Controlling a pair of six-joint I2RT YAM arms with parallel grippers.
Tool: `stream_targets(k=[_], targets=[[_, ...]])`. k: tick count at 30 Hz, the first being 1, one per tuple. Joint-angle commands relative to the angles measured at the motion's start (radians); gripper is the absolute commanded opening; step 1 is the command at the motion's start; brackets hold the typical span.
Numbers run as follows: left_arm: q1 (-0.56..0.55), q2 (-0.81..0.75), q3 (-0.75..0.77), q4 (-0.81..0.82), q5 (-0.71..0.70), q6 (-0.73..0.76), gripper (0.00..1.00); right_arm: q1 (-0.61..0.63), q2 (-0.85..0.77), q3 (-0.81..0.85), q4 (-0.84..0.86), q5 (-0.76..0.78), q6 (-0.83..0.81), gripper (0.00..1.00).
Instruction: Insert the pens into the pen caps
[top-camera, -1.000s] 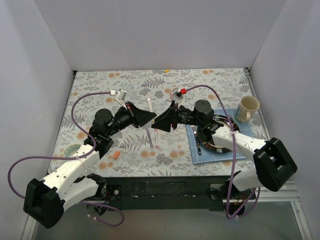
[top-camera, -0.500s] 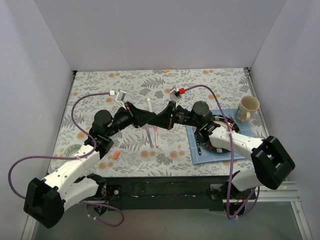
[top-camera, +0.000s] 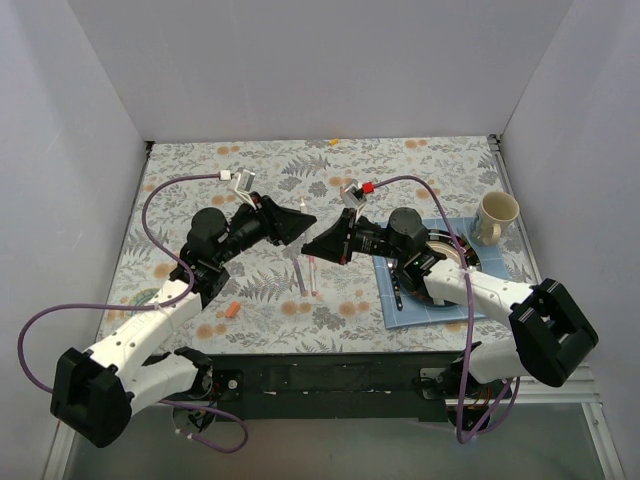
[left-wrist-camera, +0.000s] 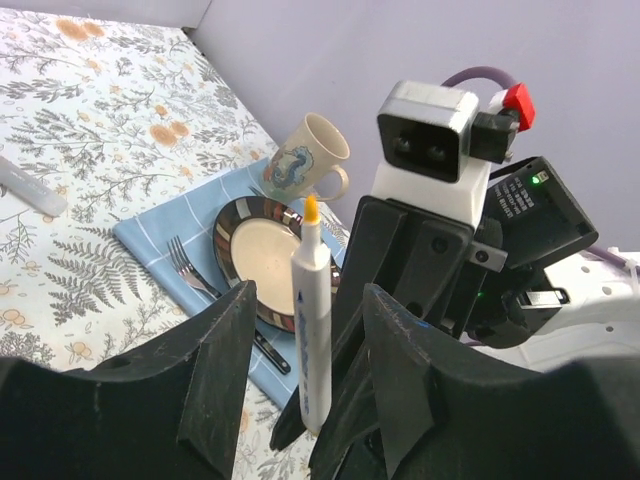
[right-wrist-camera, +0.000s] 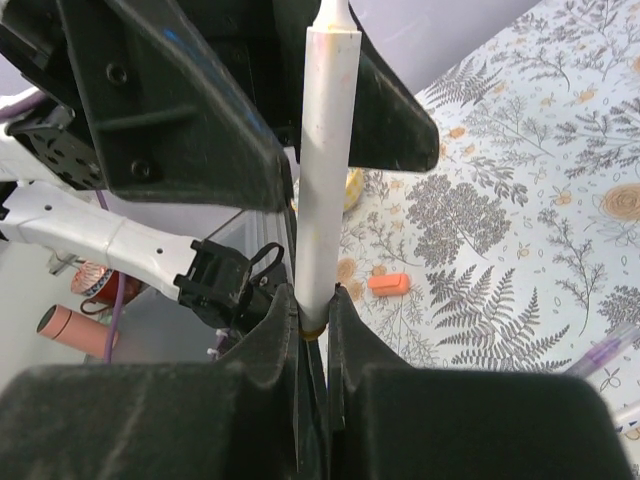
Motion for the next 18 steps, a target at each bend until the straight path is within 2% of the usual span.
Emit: stream_targets(k=[1,2,4,5,6,7,8,9,12,15,17,18], targets=[[-0.003,0.014,0.044,0.004,0.006,0.03,0.43,0.0,-0.024,-0.01,-0.001,-0.031,-0.016,0.01],[-0.002,0.015,0.044,0.006,0.009,0.03,0.39,0.0,-0.026,-0.013,-0.006,-0.028,-0.016,0.01],[-0.003,0.015,0.042,0.018,0.025,0.027,0.25,0.0,-0.029,-0.019,-0.009,-0.02,-0.019,0.01],[-0.003,0.017,0.041,0.021,0.028,0.024,0.07,-0.002,-0.028,-0.022,-0.01,-0.019,-0.017,0.01],[-0.002,0.021,0.041,0.022,0.029,0.024,0.01,0.0,-0.032,-0.022,-0.013,-0.017,-0.017,0.01],[-0.003,0.024,0.041,0.022,0.029,0.019,0.0,-0.002,-0.034,-0.022,-0.016,-0.011,-0.017,0.03],[-0.002,0.026,0.041,0.024,0.029,0.016,0.0,0.0,-0.035,-0.023,-0.016,-0.008,-0.014,0.1],[-0.003,0.029,0.039,0.033,0.031,0.013,0.0,-0.002,-0.041,-0.025,-0.016,-0.003,-0.007,0.28],[-0.003,0.034,0.025,0.07,0.025,-0.014,0.0,0.0,-0.061,-0.046,0.0,0.037,0.024,0.53],[-0.003,0.044,0.015,0.111,0.032,-0.043,0.0,-0.002,-0.069,-0.063,0.056,0.067,0.039,0.57],[-0.002,0.055,0.013,0.127,0.039,-0.056,0.0,0.0,-0.066,-0.059,0.066,0.067,0.044,0.54],[-0.002,0.058,0.013,0.137,0.04,-0.06,0.0,0.0,-0.063,-0.06,0.072,0.067,0.044,0.47]])
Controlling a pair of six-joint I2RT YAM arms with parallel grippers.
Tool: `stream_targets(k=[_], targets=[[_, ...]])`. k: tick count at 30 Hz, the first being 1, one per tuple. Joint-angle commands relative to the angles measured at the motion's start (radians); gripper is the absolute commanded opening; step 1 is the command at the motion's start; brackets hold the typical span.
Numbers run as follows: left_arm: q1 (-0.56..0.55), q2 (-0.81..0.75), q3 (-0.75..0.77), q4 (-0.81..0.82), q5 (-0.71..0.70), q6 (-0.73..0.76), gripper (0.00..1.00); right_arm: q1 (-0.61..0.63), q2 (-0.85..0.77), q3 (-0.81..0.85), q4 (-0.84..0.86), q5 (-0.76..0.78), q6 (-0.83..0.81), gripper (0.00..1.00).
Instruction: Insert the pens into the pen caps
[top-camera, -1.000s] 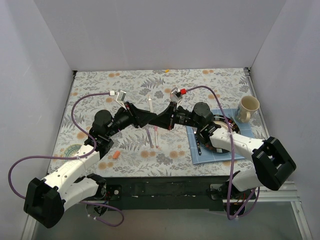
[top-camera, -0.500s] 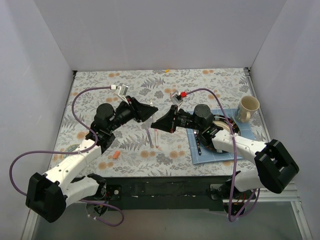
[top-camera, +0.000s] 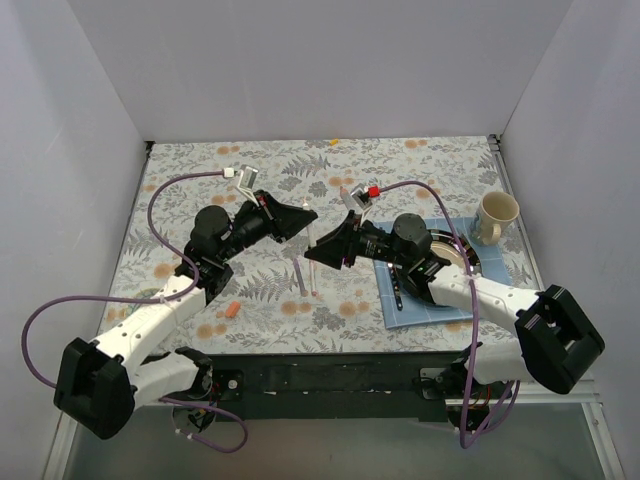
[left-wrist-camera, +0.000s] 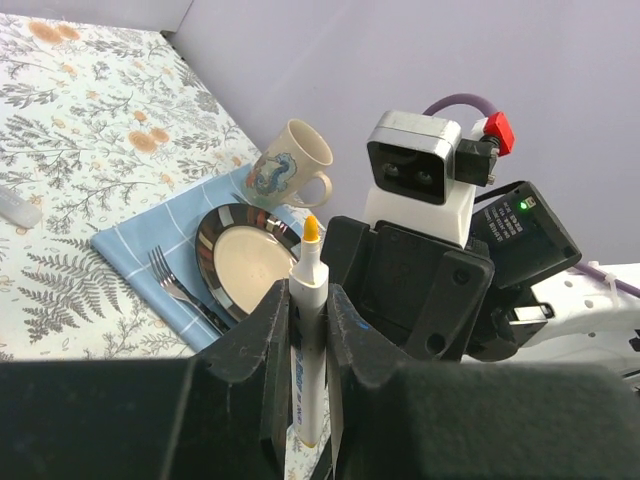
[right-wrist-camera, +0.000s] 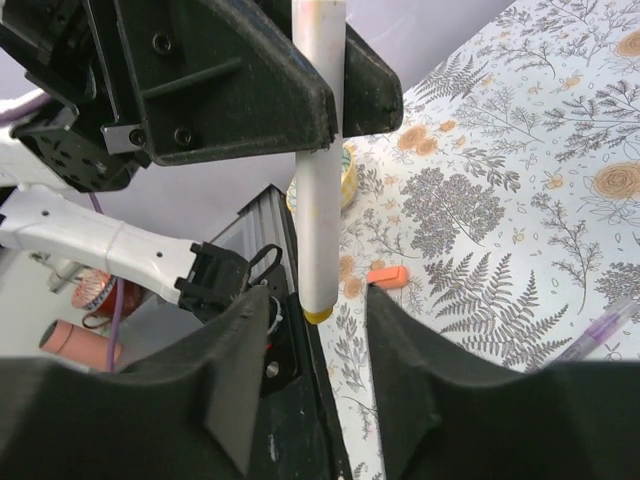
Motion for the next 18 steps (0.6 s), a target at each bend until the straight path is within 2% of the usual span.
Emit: stream_targets(k=[1,3,6,10,13,18], targets=[[0.0,0.011,0.002,0.071,0.021,-0.032,0.0,0.0,-0.016,-0.006,0.092,0.03,0.025,0.43],[-0.002,0.023,0.002,0.079,0.028,-0.038,0.0,0.0,-0.015,-0.017,0.138,0.033,0.032,0.37],[0.0,0.031,0.001,0.087,0.026,-0.046,0.0,-0.002,-0.013,-0.025,0.166,0.038,0.038,0.36],[-0.002,0.039,0.006,0.081,0.015,-0.049,0.0,-0.003,-0.019,-0.014,0.149,0.068,0.017,0.38],[0.0,0.04,-0.001,0.088,-0.008,-0.066,0.0,-0.005,-0.03,-0.012,0.14,0.106,0.008,0.44],[-0.002,0.034,-0.016,0.122,-0.049,-0.093,0.0,-0.005,-0.055,-0.031,0.157,0.174,0.011,0.39]])
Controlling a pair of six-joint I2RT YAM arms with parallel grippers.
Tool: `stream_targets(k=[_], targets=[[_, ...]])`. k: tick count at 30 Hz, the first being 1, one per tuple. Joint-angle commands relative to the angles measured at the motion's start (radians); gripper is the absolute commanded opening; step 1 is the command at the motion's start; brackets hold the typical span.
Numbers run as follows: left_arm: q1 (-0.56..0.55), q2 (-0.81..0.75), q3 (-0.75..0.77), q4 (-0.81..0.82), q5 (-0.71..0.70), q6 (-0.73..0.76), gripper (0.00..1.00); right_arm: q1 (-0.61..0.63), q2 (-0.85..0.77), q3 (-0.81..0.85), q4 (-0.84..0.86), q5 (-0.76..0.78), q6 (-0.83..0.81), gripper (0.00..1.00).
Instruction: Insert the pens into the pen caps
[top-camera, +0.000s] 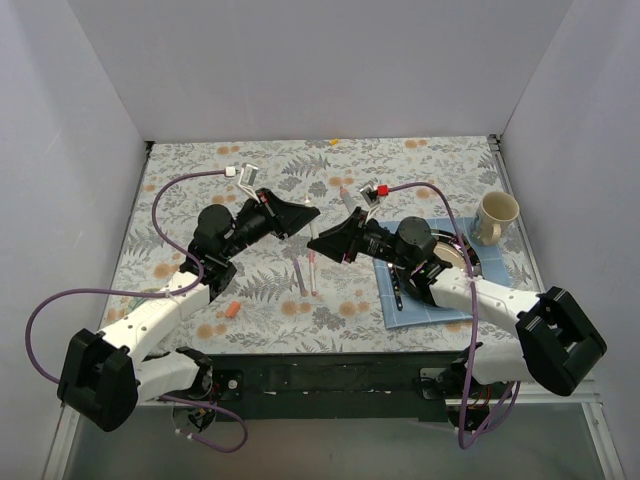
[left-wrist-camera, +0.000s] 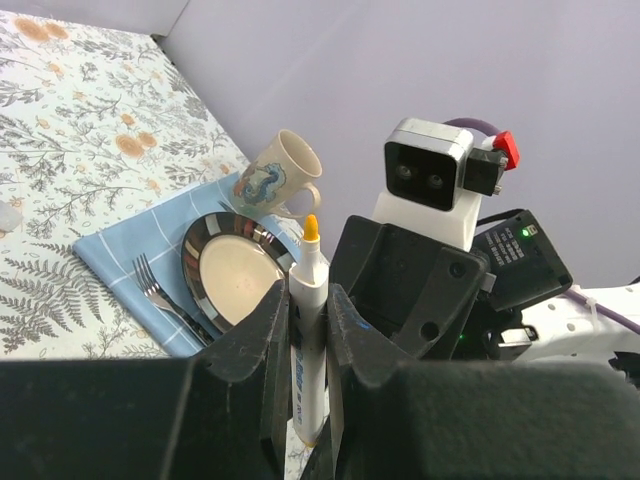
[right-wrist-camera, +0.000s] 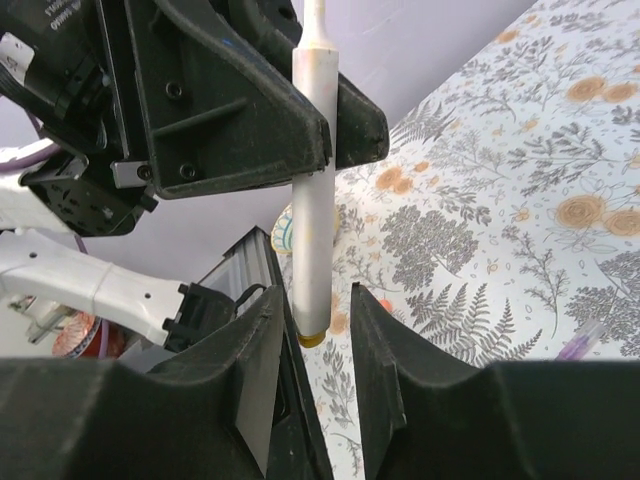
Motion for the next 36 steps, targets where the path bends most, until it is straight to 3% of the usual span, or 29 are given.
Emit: stream_targets(k=[1,11,36], targets=[[-0.002,-0.016,-0.017,0.042,-0.066,-0.029,0.0,-0.003,-0.052,-0.008,0.079,0.092,-0.007,0.39],[0.0,-0.044,-0.064,0.124,-0.219,-0.121,0.0,-0.001,-0.069,-0.063,0.174,0.17,0.048,0.45],[-0.002,-0.067,-0.124,0.164,-0.223,-0.147,0.0,-0.001,0.029,-0.04,0.305,0.098,0.128,0.4]])
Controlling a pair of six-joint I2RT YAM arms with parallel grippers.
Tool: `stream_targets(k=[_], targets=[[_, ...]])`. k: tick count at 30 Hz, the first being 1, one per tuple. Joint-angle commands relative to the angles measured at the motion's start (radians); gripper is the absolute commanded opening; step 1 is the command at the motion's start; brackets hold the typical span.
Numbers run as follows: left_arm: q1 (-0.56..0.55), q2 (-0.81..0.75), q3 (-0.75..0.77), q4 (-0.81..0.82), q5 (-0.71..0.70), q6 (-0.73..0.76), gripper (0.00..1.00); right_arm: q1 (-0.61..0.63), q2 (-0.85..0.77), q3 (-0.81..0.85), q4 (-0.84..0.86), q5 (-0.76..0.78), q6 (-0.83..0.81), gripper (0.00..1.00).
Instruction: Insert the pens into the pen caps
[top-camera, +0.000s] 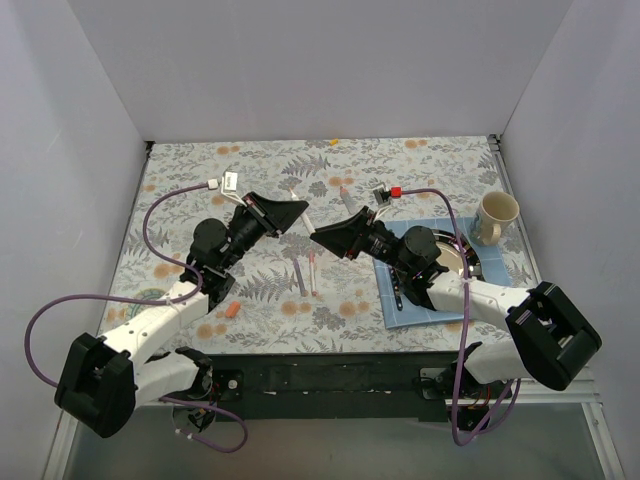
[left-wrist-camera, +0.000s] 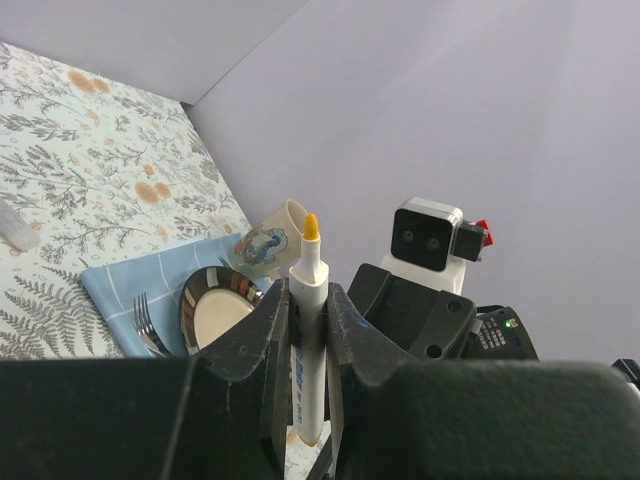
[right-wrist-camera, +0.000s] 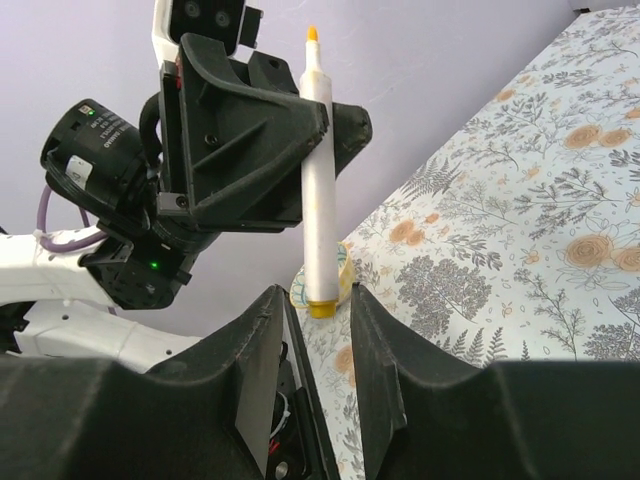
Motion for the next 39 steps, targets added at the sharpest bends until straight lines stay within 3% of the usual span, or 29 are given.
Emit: stream_targets(k=[1,10,17,22,30,33,35,39], targets=[[-0.002,-0.039,-0.025,0.014,-0.017,0.008,0.0,-0.002,-0.001,0.032,0.082,-0.018,0.004,0.4],[-0.002,-0.035,-0.048,0.062,-0.005,-0.023,0.0,0.0,0.023,0.051,0.08,-0.053,0.028,0.35],[-0.002,-0.022,-0.05,0.082,0.006,-0.028,0.0,-0.002,0.033,0.048,0.082,-0.079,0.054,0.38],[-0.002,-0.016,-0.062,0.113,0.011,-0.041,0.0,0.0,0.026,0.045,0.088,-0.078,0.051,0.22],[-0.002,-0.012,-0.067,0.123,0.014,-0.047,0.0,-0.002,0.023,0.049,0.096,-0.067,0.048,0.32],[-0.002,-0.009,-0.067,0.122,0.017,-0.043,0.0,-0.002,0.03,0.059,0.096,-0.072,0.047,0.23],[-0.002,-0.009,-0.067,0.12,0.017,-0.043,0.0,0.0,0.039,0.066,0.106,-0.079,0.043,0.03],[-0.002,-0.016,-0.065,0.108,0.009,-0.026,0.0,-0.002,0.045,0.063,0.132,-0.078,0.043,0.01]])
